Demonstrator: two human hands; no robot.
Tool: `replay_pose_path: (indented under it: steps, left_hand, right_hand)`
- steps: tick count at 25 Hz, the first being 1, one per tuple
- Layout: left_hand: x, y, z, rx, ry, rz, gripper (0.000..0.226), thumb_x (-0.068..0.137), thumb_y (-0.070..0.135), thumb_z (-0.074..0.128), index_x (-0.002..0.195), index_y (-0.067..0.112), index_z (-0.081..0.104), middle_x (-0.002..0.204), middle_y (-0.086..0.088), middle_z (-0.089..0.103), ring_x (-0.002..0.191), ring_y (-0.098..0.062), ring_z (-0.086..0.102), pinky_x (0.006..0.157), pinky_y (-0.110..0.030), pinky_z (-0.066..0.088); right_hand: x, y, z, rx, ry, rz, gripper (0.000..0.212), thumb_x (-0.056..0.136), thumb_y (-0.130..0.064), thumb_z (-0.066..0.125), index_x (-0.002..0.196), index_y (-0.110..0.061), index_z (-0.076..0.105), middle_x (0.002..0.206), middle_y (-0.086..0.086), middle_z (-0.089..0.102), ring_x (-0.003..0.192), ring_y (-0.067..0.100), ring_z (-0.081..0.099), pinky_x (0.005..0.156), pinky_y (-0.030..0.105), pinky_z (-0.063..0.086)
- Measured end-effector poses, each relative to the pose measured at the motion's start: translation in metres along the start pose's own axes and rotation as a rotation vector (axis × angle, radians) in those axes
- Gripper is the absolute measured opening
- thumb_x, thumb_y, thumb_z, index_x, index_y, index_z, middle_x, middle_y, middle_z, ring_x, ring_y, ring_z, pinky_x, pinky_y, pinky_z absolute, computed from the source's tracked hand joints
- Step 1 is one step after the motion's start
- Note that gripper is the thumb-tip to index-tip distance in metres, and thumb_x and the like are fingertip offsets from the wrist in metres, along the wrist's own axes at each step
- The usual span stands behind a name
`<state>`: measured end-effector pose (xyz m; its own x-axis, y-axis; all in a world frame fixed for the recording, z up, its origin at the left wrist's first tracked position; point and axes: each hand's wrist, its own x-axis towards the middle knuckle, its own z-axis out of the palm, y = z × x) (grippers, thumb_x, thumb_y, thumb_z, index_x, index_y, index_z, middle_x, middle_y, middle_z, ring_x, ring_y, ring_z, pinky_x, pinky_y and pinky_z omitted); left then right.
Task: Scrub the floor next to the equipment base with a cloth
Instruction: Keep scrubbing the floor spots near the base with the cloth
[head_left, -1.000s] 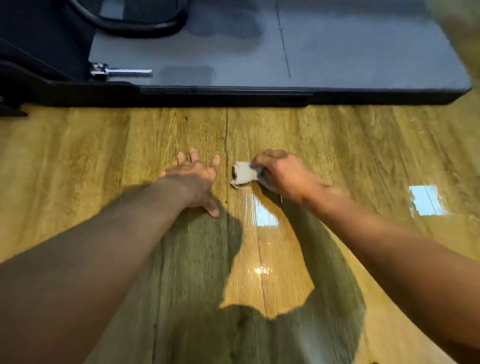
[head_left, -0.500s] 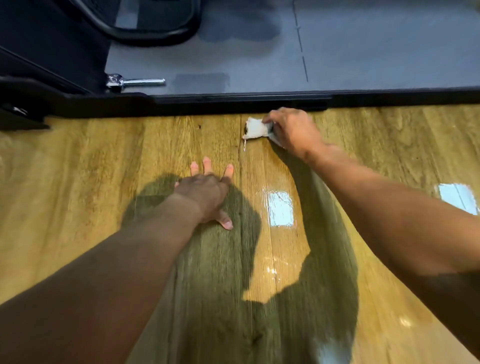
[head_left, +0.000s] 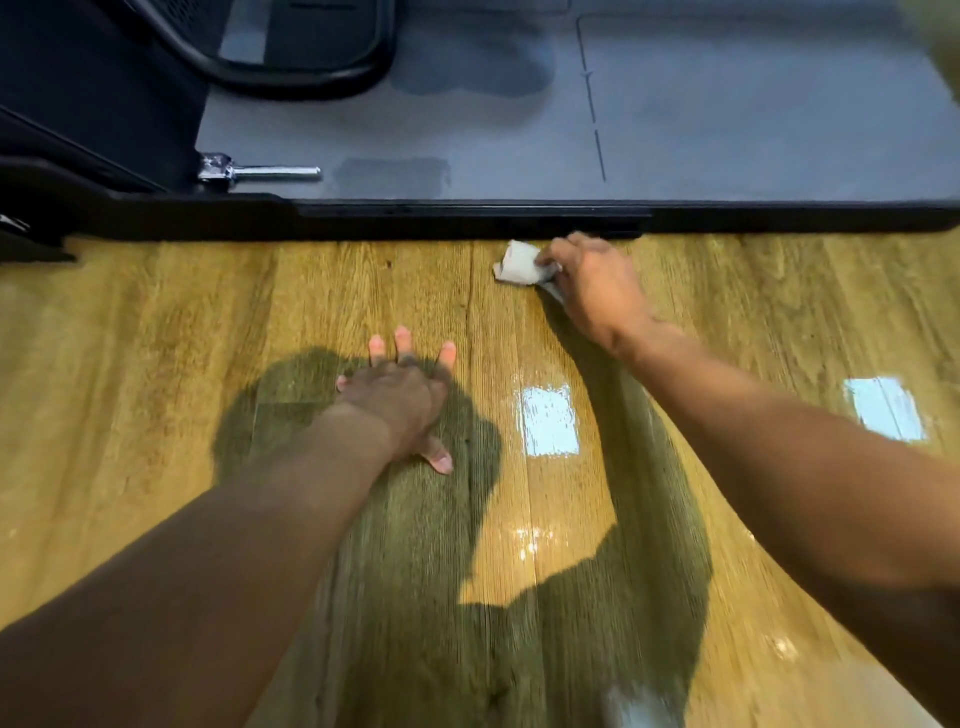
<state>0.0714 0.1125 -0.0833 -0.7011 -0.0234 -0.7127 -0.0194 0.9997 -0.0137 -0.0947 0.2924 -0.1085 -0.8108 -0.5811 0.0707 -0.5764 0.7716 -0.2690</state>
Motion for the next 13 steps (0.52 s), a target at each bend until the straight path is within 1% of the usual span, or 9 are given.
replay_pose_path:
  steps: [2, 3, 4, 5, 7, 9, 10, 11, 13]
  left_hand:
    - [0.002, 0.001, 0.002, 0.012, 0.006, 0.008, 0.122, 0.072, 0.061, 0.065, 0.147, 0.020, -0.021, 0.151, -0.028, -0.014, 0.139, -0.052, -0.001, 0.112, -0.059, 0.016]
    - [0.002, 0.001, 0.003, 0.024, 0.015, 0.011, 0.121, 0.072, 0.061, 0.065, 0.148, 0.020, -0.018, 0.152, -0.027, -0.011, 0.139, -0.051, 0.001, 0.112, -0.058, 0.016]
    - [0.003, 0.001, 0.003, 0.033, 0.022, 0.007, 0.120, 0.072, 0.061, 0.066, 0.149, 0.020, -0.016, 0.153, -0.026, -0.010, 0.140, -0.050, 0.001, 0.112, -0.058, 0.018]
    - [0.003, 0.001, 0.003, 0.033, 0.020, 0.000, 0.120, 0.071, 0.062, 0.067, 0.149, 0.021, -0.016, 0.153, -0.024, -0.011, 0.140, -0.049, 0.001, 0.111, -0.059, 0.020]
    - [0.003, 0.002, 0.002, 0.019, 0.014, -0.023, 0.126, 0.068, 0.066, 0.068, 0.147, 0.024, -0.021, 0.152, -0.023, -0.020, 0.140, -0.050, -0.004, 0.110, -0.060, 0.023]
    - [0.002, 0.001, -0.001, 0.016, 0.019, -0.027, 0.128, 0.067, 0.067, 0.067, 0.145, 0.026, -0.025, 0.150, -0.024, -0.024, 0.140, -0.050, -0.007, 0.110, -0.061, 0.022]
    - [0.000, 0.000, -0.001, 0.014, 0.018, -0.025, 0.127, 0.068, 0.067, 0.066, 0.145, 0.026, -0.026, 0.150, -0.024, -0.024, 0.139, -0.050, -0.007, 0.110, -0.061, 0.022]
    - [-0.001, 0.000, -0.001, 0.011, 0.015, -0.023, 0.127, 0.068, 0.067, 0.066, 0.145, 0.025, -0.026, 0.150, -0.024, -0.024, 0.139, -0.050, -0.007, 0.110, -0.061, 0.022]
    - [-0.001, 0.000, 0.001, 0.015, 0.018, -0.017, 0.126, 0.068, 0.067, 0.065, 0.145, 0.025, -0.026, 0.150, -0.024, -0.023, 0.140, -0.050, -0.006, 0.111, -0.061, 0.021]
  right_hand:
    - [-0.048, -0.008, 0.002, 0.030, -0.055, -0.155, 0.023, 0.089, -0.022, 0.060, 0.111, -0.018, 0.058, 0.113, 0.005, 0.061, 0.098, 0.021, 0.060, 0.093, 0.043, 0.048]
    - [-0.065, -0.006, -0.003, 0.021, -0.121, -0.221, 0.022, 0.089, -0.022, 0.059, 0.111, -0.018, 0.058, 0.113, 0.004, 0.061, 0.097, 0.020, 0.060, 0.096, 0.044, 0.047]
    - [-0.068, -0.001, -0.008, 0.028, -0.169, -0.258, 0.023, 0.090, -0.021, 0.058, 0.112, -0.017, 0.058, 0.112, 0.004, 0.061, 0.095, 0.020, 0.061, 0.094, 0.041, 0.048]
    - [-0.061, 0.004, -0.013, 0.046, -0.176, -0.244, 0.024, 0.091, -0.020, 0.057, 0.114, -0.016, 0.058, 0.113, 0.005, 0.060, 0.092, 0.020, 0.062, 0.089, 0.038, 0.052]
    - [-0.035, 0.007, -0.019, 0.036, -0.120, -0.096, 0.025, 0.092, -0.016, 0.055, 0.117, -0.015, 0.058, 0.116, 0.008, 0.059, 0.091, 0.023, 0.062, 0.079, 0.036, 0.055]
    - [-0.031, 0.001, -0.019, 0.085, -0.054, 0.050, 0.025, 0.091, -0.014, 0.055, 0.116, -0.016, 0.059, 0.117, 0.005, 0.060, 0.100, 0.023, 0.059, 0.086, 0.039, 0.051]
    - [-0.045, -0.006, -0.016, 0.120, -0.047, 0.057, 0.024, 0.090, -0.013, 0.057, 0.114, -0.016, 0.060, 0.117, 0.004, 0.060, 0.102, 0.021, 0.058, 0.091, 0.040, 0.048]
    - [-0.070, -0.015, -0.014, 0.154, -0.063, 0.011, 0.024, 0.088, -0.011, 0.060, 0.111, -0.016, 0.060, 0.115, 0.003, 0.061, 0.103, 0.020, 0.057, 0.092, 0.041, 0.048]
    - [-0.135, -0.032, -0.013, 0.158, -0.144, -0.168, 0.021, 0.086, -0.010, 0.064, 0.107, -0.014, 0.061, 0.110, 0.004, 0.062, 0.097, 0.021, 0.058, 0.085, 0.041, 0.051]
